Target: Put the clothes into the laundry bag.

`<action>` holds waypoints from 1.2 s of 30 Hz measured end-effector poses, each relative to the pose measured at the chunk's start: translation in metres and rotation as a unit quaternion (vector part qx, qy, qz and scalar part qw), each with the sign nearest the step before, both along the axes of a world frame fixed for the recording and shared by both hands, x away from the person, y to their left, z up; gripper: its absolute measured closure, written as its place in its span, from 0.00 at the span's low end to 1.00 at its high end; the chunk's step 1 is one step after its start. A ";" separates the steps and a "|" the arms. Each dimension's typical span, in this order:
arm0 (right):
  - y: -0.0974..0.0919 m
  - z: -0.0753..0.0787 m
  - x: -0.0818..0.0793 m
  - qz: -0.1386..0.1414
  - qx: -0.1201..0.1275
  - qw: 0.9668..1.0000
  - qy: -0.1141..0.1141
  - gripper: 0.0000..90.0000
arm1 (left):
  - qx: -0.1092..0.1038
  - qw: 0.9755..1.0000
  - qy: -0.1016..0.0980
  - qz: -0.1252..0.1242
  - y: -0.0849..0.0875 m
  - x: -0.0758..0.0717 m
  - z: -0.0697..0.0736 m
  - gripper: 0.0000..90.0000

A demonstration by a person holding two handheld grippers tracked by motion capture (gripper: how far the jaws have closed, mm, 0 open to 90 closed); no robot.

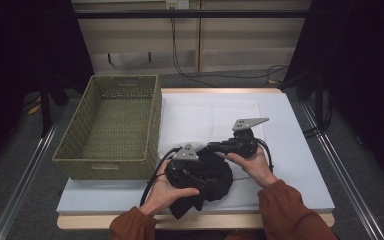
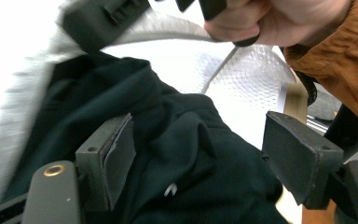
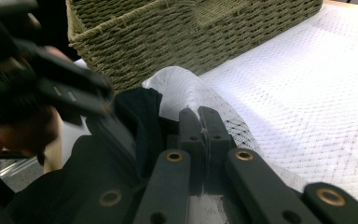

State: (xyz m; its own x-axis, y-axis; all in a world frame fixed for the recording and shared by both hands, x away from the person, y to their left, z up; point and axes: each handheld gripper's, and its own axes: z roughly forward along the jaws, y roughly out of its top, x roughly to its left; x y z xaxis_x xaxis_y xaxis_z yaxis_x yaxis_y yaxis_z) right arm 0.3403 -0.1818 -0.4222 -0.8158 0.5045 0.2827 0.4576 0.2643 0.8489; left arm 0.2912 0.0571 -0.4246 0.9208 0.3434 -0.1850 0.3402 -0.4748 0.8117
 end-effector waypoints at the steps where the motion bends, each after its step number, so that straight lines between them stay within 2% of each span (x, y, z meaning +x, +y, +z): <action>1: 0.000 0.000 0.000 0.000 0.000 1.000 0.000 0.99 | -0.002 1.000 -0.002 0.001 0.007 -0.002 0.004 0.25; 5: 0.001 -0.001 0.000 0.000 -0.001 1.000 0.003 0.99 | 0.009 1.000 -0.014 0.011 0.027 -0.007 0.008 0.21; 8: 0.000 -0.001 -0.001 -0.001 -0.003 1.000 0.002 0.99 | 0.015 1.000 -0.009 0.020 0.039 -0.010 0.001 0.18; 11: 0.001 0.000 -0.002 0.000 -0.005 1.000 -0.001 0.99 | 0.021 1.000 -0.001 0.013 0.045 -0.014 -0.008 0.17; 14: 0.000 0.000 -0.004 0.001 -0.007 1.000 -0.001 0.99 | 0.032 0.999 0.014 0.004 0.041 -0.013 -0.018 0.17; 15: 0.000 0.000 -0.004 0.002 -0.008 1.000 -0.002 0.99 | 0.029 0.999 0.019 0.004 0.039 -0.013 -0.023 0.17; 17: 0.000 -0.001 -0.004 0.001 -0.008 1.000 -0.001 0.99 | 0.039 0.999 0.019 0.005 0.036 -0.013 -0.028 0.14; 18: 0.000 -0.001 -0.004 0.002 -0.008 1.000 0.000 0.99 | 0.052 0.999 0.016 0.002 0.033 -0.012 -0.028 0.13; 21: 0.000 -0.003 -0.002 0.002 -0.009 1.000 0.002 0.99 | 0.048 0.999 0.018 0.001 0.028 -0.010 -0.032 0.10; 23: 0.001 -0.004 -0.002 0.002 -0.011 1.000 0.002 0.99 | 0.070 0.997 0.019 -0.007 0.024 -0.009 -0.034 0.09; 24: 0.001 -0.004 -0.003 0.002 -0.011 1.000 0.002 0.99 | 0.071 0.997 0.019 -0.011 0.022 -0.008 -0.037 0.09; 25: 0.002 -0.004 -0.003 0.004 -0.012 1.000 0.000 0.99 | 0.082 0.996 0.021 -0.009 0.020 -0.007 -0.039 0.09; 27: 0.003 -0.004 -0.004 0.004 -0.013 1.000 0.002 0.99 | 0.078 0.997 0.024 -0.009 0.018 -0.006 -0.042 0.08; 28: 0.003 -0.004 -0.005 0.004 -0.014 1.000 0.001 0.99 | 0.089 0.996 0.022 -0.010 0.017 -0.005 -0.042 0.08; 29: 0.004 -0.004 -0.005 0.005 -0.015 1.000 0.000 0.99 | 0.084 0.996 0.021 -0.009 0.015 -0.005 -0.043 0.08; 30: 0.004 -0.004 -0.005 0.005 -0.015 1.000 0.001 0.99 | 0.089 0.996 0.020 -0.009 0.015 -0.005 -0.043 0.09; 31: 0.003 -0.004 -0.005 0.005 -0.015 1.000 0.002 0.99 | 0.082 0.996 0.024 -0.006 0.014 -0.005 -0.045 0.09; 32: 0.003 -0.004 -0.005 0.005 -0.015 1.000 0.002 0.99 | 0.099 0.995 0.022 -0.006 0.014 -0.004 -0.044 0.10; 33: 0.003 -0.004 -0.005 0.005 -0.016 1.000 0.003 0.99 | 0.091 0.996 0.018 -0.003 0.013 -0.004 -0.046 0.13; 35: 0.003 -0.005 -0.005 0.004 -0.016 1.000 0.003 0.99 | 0.099 0.995 0.012 0.002 0.015 -0.004 -0.045 0.21; 36: 0.002 -0.005 -0.006 0.004 -0.016 1.000 0.004 0.99 | 0.093 0.996 0.013 0.000 0.015 -0.004 -0.045 0.25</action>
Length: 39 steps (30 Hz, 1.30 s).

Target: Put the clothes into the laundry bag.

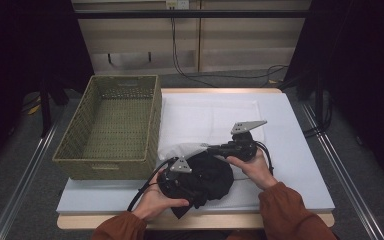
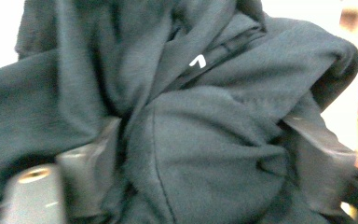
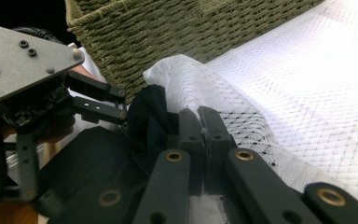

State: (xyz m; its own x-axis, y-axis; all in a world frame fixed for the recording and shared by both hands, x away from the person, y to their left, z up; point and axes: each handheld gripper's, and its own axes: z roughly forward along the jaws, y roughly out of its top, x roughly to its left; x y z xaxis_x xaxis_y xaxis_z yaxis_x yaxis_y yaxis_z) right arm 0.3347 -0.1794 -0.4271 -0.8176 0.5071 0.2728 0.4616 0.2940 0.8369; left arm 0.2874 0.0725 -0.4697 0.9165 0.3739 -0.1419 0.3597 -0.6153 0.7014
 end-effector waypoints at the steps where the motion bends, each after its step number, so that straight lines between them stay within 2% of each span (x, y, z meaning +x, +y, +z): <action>1: 0.000 0.000 0.000 0.000 0.001 1.000 0.000 0.99 | 0.001 1.000 0.003 -0.001 0.002 0.001 0.001 0.28; 3: 0.000 0.000 -0.001 0.002 0.000 1.000 -0.002 0.99 | 0.000 1.000 0.002 0.004 0.004 0.004 0.001 0.39; 5: 0.001 0.000 -0.001 0.003 -0.001 1.000 -0.001 0.99 | 0.008 1.000 -0.007 0.009 0.004 0.002 0.002 0.48; 8: 0.000 -0.001 -0.001 -0.002 0.000 1.000 -0.003 0.99 | 0.014 1.000 -0.004 0.013 0.002 0.002 0.004 0.56; 9: 0.000 -0.001 -0.001 -0.003 0.001 1.000 0.000 0.99 | 0.006 1.000 -0.002 0.014 0.001 0.000 0.004 0.61; 10: 0.000 -0.001 -0.001 -0.004 0.000 1.000 0.001 0.99 | 0.013 1.000 -0.003 0.015 0.001 -0.001 0.006 0.64; 11: 0.000 -0.001 -0.001 -0.002 0.001 1.000 0.000 0.99 | 0.005 1.000 -0.004 0.013 0.001 -0.001 0.005 0.67; 13: 0.000 0.000 -0.001 -0.002 0.002 1.000 -0.001 0.99 | 0.005 1.000 0.001 0.009 0.003 -0.001 0.008 0.72; 14: -0.001 0.001 -0.001 -0.001 0.003 1.000 -0.001 0.99 | 0.007 1.000 0.005 0.008 0.004 0.000 0.009 0.73; 16: -0.001 0.001 -0.001 -0.001 0.005 1.000 -0.002 0.99 | -0.012 1.000 0.014 0.008 0.006 0.002 0.010 0.75; 20: -0.003 0.003 -0.002 -0.001 0.007 1.000 -0.001 0.99 | -0.023 1.000 0.014 0.000 0.006 0.002 0.017 0.76; 21: -0.003 0.003 -0.002 0.000 0.009 1.000 -0.001 0.99 | -0.033 0.999 0.015 0.003 0.005 0.001 0.017 0.76; 25: -0.004 0.004 -0.002 -0.001 0.011 1.000 -0.001 0.99 | -0.033 0.999 0.011 0.000 0.001 0.000 0.024 0.77; 26: -0.004 0.004 -0.002 -0.001 0.011 1.000 -0.001 0.99 | -0.039 0.999 0.006 0.005 0.000 -0.001 0.025 0.77; 28: -0.004 0.004 -0.002 -0.001 0.012 1.000 -0.001 0.99 | -0.047 0.999 0.009 0.003 -0.001 0.000 0.028 0.77; 31: -0.004 0.005 -0.002 -0.001 0.015 1.000 0.000 0.99 | -0.049 0.999 0.006 0.005 -0.004 0.002 0.029 0.77; 32: -0.004 0.005 -0.002 0.000 0.016 1.000 0.000 0.99 | -0.039 0.999 0.005 0.004 -0.004 0.003 0.031 0.77; 33: -0.004 0.005 -0.002 0.000 0.019 1.000 0.003 0.99 | -0.048 0.999 0.003 0.005 -0.005 0.003 0.030 0.77; 34: -0.005 0.005 -0.001 0.001 0.022 1.000 0.005 0.99 | -0.036 0.999 0.001 0.003 -0.006 0.004 0.032 0.77; 35: -0.005 0.005 -0.001 0.001 0.022 1.000 0.005 0.99 | -0.035 0.999 0.003 0.003 -0.007 0.005 0.033 0.77; 39: -0.005 0.006 -0.002 0.001 0.024 1.000 0.005 0.99 | -0.044 0.999 -0.002 0.013 -0.009 0.009 0.036 0.77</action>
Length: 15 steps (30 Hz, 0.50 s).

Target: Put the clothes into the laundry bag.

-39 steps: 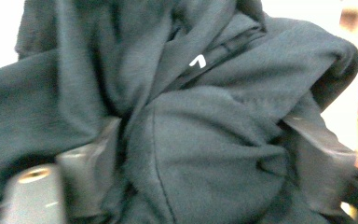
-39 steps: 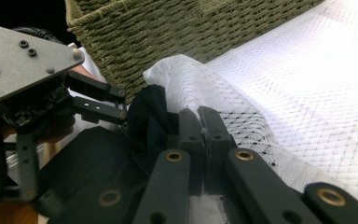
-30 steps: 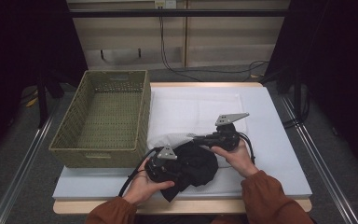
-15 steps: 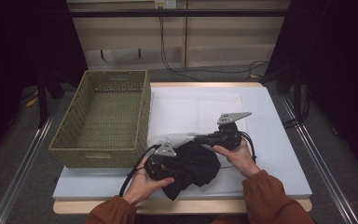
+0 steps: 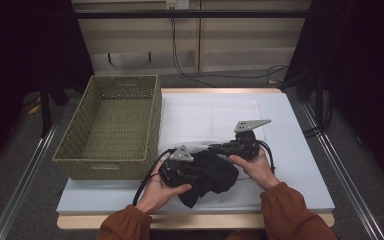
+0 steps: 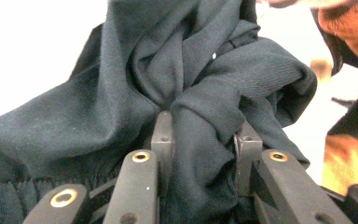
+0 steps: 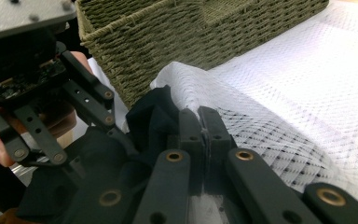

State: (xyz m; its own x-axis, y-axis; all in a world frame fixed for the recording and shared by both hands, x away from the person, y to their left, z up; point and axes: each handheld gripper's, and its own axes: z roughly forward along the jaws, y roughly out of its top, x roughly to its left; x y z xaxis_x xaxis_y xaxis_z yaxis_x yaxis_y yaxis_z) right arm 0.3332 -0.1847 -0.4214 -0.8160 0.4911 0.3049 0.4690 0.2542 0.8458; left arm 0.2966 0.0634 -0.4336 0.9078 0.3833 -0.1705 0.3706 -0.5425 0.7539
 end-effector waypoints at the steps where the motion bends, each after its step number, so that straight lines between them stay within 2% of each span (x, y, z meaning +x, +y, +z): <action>1: 0.000 0.000 0.000 0.000 0.000 1.000 -0.001 0.99 | -0.010 1.000 0.002 0.001 -0.001 0.000 -0.001 0.77; 4: 0.000 0.000 0.000 0.000 0.000 1.000 -0.002 0.99 | -0.008 1.000 0.003 0.004 -0.002 0.001 -0.002 0.77; 7: 0.000 0.001 -0.001 0.000 0.000 1.000 -0.001 0.99 | -0.016 1.000 0.001 0.013 -0.004 0.001 -0.005 0.77; 9: 0.001 0.001 -0.001 0.002 0.000 1.000 -0.003 0.99 | -0.011 1.000 0.000 0.013 -0.005 0.002 -0.006 0.77; 10: 0.001 0.002 -0.001 0.003 -0.001 1.000 -0.003 0.99 | -0.017 1.000 0.000 0.014 -0.007 0.002 -0.009 0.77; 15: 0.002 0.002 -0.001 0.004 -0.001 1.000 -0.001 0.99 | 0.000 1.000 0.003 0.018 -0.011 0.005 -0.014 0.77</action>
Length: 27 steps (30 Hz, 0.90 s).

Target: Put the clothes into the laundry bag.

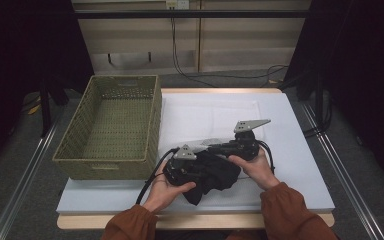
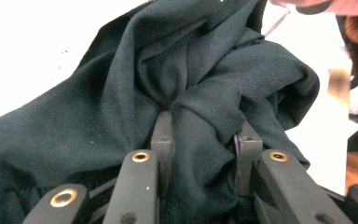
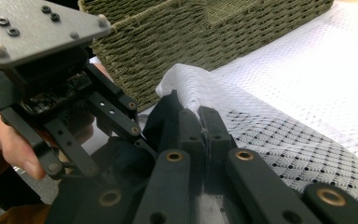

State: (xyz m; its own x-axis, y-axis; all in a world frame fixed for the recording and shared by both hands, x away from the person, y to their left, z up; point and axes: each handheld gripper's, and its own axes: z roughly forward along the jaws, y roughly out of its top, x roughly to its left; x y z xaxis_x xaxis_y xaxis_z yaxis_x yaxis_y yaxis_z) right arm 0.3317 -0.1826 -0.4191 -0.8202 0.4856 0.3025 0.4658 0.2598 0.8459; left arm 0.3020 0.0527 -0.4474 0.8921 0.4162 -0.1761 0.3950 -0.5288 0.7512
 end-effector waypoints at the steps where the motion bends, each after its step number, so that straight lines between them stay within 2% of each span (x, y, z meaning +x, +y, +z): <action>1: 0.000 0.000 0.000 0.001 -0.001 1.000 0.000 0.99 | -0.002 1.000 0.002 0.001 0.000 0.000 0.000 0.77; 5: 0.002 0.002 -0.002 0.004 0.002 1.000 -0.004 0.99 | -0.022 1.000 -0.004 0.015 0.001 0.000 0.004 0.77; 10: 0.003 0.006 -0.003 0.008 0.004 1.000 -0.006 0.99 | -0.027 0.999 -0.015 0.038 -0.002 0.003 0.004 0.77; 11: 0.004 0.005 -0.004 0.009 0.003 1.000 -0.006 0.99 | -0.029 0.999 -0.011 0.039 -0.003 0.004 0.003 0.77; 14: 0.004 0.005 -0.004 0.010 0.002 1.000 -0.005 0.99 | -0.040 0.998 -0.015 0.052 -0.005 0.007 0.001 0.77; 20: 0.006 0.008 -0.006 0.014 0.005 1.000 -0.008 0.99 | -0.038 0.997 -0.026 0.067 -0.009 0.013 0.001 0.77; 21: 0.006 0.008 -0.006 0.016 0.005 1.000 -0.009 0.99 | -0.044 0.996 -0.024 0.070 -0.009 0.014 0.000 0.77; 25: 0.006 0.008 -0.006 0.016 0.004 1.000 -0.009 0.99 | -0.035 0.996 -0.025 0.075 -0.013 0.017 -0.006 0.76; 27: 0.006 0.007 -0.006 0.016 0.003 1.000 -0.007 0.99 | -0.038 0.996 -0.023 0.076 -0.013 0.019 -0.010 0.76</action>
